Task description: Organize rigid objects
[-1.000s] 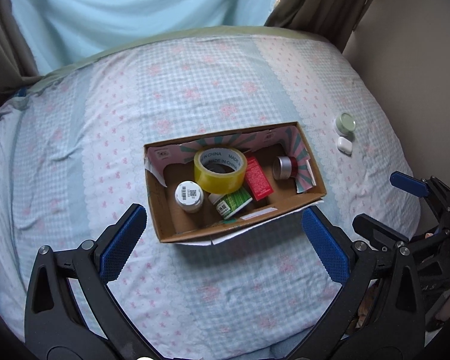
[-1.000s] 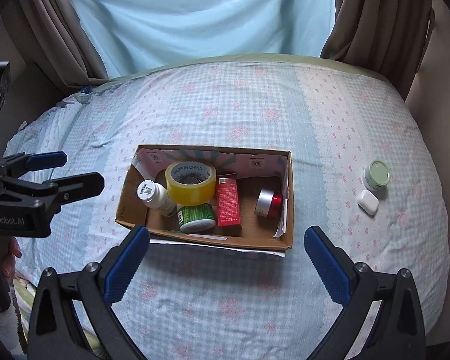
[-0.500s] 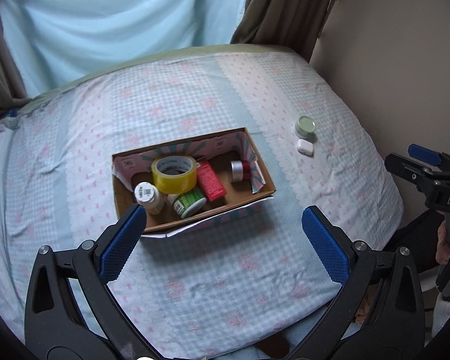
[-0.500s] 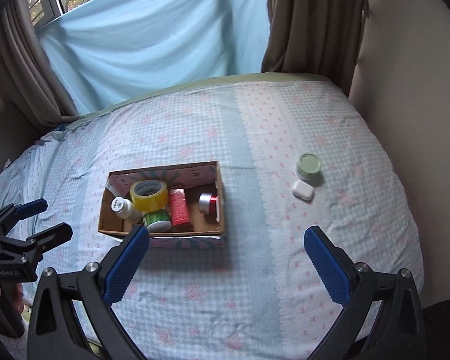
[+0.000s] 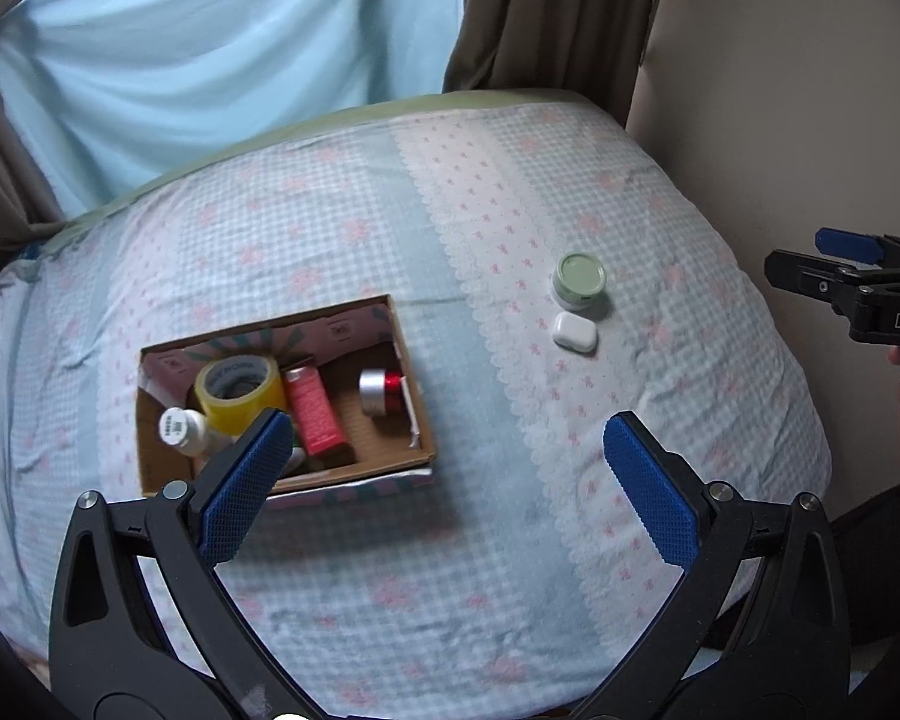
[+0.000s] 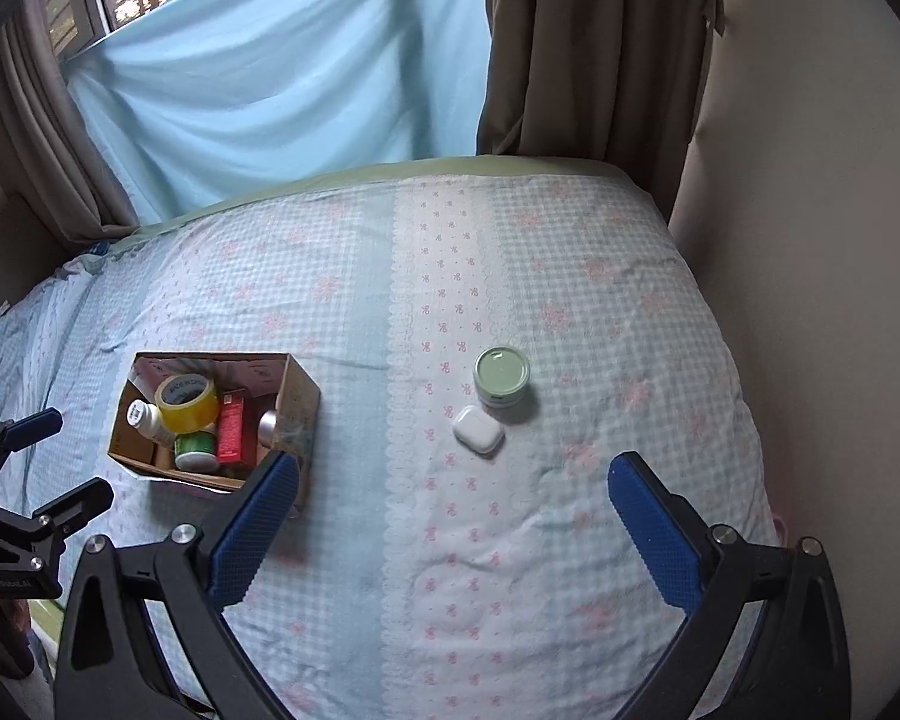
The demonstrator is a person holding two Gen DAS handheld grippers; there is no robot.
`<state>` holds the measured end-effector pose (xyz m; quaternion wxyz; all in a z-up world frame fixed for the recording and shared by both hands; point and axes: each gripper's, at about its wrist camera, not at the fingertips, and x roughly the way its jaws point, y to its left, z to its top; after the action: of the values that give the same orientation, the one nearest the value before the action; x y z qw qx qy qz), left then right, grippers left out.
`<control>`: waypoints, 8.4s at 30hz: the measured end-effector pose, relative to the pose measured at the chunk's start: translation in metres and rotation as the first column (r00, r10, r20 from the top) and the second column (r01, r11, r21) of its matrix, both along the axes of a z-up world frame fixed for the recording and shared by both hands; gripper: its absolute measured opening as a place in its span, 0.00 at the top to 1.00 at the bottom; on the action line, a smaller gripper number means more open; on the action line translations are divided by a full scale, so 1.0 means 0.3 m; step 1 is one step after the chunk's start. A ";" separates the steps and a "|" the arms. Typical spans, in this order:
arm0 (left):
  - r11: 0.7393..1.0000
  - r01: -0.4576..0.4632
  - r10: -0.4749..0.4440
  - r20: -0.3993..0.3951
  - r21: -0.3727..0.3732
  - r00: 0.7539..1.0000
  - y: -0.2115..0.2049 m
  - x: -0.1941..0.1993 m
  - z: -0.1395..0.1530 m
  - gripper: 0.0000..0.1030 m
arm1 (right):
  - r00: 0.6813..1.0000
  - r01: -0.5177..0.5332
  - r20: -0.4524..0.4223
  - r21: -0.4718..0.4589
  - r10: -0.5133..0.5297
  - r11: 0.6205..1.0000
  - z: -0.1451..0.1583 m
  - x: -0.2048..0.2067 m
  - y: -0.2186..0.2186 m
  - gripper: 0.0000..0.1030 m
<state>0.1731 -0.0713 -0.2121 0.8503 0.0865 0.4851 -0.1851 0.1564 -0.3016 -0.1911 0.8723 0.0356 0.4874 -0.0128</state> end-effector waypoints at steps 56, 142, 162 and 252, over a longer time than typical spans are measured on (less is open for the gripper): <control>0.949 0.314 -0.314 -0.005 -0.004 0.949 -0.723 0.384 -0.944 0.43 | 0.765 -0.644 -0.032 -0.036 0.643 0.764 -0.908 0.575 -0.197 0.35; 0.985 0.174 -0.173 -0.177 -0.010 0.969 0.708 0.426 -0.534 0.00 | 0.927 0.009 -0.373 0.135 0.043 0.991 -0.730 0.414 0.945 0.34; 0.996 0.078 -0.082 -0.115 -0.035 0.990 0.801 0.353 -0.305 0.00 | 0.973 0.028 -0.230 0.110 -0.002 0.994 -0.477 0.299 0.889 0.00; 0.970 -0.151 0.226 0.475 -0.191 0.851 0.491 -0.383 0.717 0.00 | 0.919 0.078 0.391 -0.061 -0.048 0.995 0.597 -0.353 0.549 0.00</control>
<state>0.0583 0.0759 0.0030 0.9637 0.0201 0.2434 -0.1076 0.0504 -0.1370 -0.0121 0.9516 0.0201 0.3022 -0.0523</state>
